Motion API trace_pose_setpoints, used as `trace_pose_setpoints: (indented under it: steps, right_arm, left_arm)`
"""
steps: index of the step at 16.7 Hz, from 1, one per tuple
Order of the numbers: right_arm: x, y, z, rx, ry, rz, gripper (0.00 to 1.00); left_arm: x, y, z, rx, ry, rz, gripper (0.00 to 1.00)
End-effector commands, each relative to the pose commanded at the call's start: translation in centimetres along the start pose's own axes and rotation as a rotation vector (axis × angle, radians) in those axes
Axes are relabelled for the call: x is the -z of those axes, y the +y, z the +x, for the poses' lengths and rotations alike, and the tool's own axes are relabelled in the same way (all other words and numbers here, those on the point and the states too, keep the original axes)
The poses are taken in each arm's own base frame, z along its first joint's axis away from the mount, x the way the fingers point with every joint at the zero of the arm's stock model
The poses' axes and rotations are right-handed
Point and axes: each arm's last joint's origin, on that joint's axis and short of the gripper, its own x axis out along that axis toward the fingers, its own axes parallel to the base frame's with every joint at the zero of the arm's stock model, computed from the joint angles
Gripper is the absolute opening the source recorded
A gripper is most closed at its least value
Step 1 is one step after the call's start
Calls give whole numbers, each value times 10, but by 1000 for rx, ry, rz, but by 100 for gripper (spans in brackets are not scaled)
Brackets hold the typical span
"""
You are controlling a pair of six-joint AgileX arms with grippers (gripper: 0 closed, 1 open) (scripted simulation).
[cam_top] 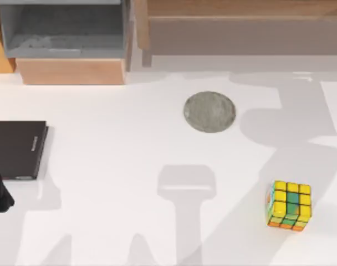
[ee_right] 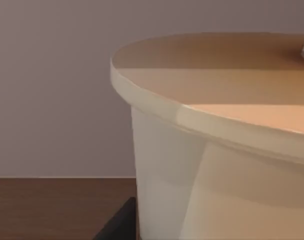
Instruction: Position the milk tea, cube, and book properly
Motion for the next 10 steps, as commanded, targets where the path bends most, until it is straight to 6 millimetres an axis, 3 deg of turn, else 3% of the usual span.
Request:
trace_pose_setpoints:
  steps: [6, 10]
  right_arm:
    - [-4, -3, -5, 2, -11, -3, 0]
    - [-9, -3, -38, 3, -1, 1, 0]
  left_arm:
    - [0, 0, 0, 0, 0, 0, 100]
    - [0, 0, 0, 0, 0, 0, 100]
